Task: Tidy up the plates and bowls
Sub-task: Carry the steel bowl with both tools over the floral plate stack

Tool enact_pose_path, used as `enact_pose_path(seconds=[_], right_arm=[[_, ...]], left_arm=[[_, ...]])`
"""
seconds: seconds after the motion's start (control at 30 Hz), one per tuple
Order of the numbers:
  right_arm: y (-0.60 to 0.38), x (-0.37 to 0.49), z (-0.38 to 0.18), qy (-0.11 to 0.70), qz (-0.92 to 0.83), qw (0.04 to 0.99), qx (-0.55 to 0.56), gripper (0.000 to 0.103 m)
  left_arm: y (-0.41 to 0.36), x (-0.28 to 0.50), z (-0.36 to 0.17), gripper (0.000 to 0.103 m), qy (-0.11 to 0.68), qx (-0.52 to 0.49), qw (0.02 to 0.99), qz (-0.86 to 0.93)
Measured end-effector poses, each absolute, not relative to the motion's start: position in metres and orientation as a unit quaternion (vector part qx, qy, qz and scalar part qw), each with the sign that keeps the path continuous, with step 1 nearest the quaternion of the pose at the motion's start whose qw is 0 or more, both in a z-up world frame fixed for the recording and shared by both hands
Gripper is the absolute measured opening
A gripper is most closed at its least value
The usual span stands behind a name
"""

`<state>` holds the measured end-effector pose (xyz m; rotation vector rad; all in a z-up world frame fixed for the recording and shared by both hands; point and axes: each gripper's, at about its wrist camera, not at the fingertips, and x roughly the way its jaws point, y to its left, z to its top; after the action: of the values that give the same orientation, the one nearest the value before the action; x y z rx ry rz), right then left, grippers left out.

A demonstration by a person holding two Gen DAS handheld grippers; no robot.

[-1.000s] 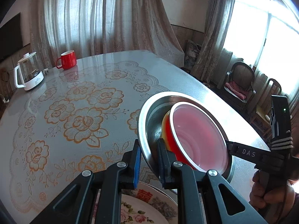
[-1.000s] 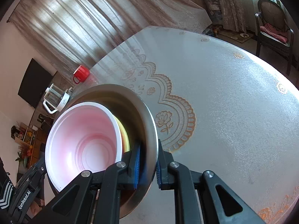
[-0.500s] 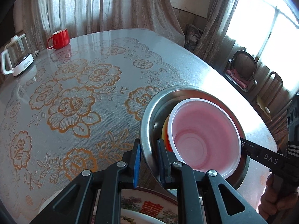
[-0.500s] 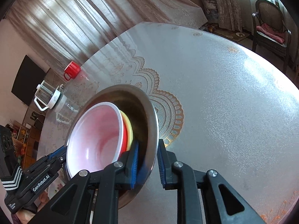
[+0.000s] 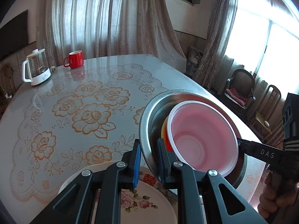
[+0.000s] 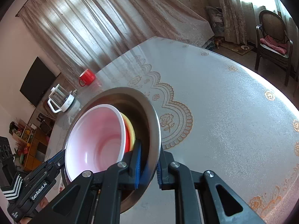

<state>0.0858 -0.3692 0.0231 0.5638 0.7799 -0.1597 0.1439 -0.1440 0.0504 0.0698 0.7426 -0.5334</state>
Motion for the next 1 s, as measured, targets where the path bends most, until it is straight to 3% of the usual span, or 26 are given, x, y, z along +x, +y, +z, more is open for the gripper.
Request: enact_pose_path(seconds=[1.0], right_arm=[[-0.242, 0.069, 0.039, 0.405, 0.052, 0.89, 0.201, 0.013]], left_arm=[[0.001, 0.069, 0.048, 0.017, 0.337, -0.028, 0.925, -0.172]])
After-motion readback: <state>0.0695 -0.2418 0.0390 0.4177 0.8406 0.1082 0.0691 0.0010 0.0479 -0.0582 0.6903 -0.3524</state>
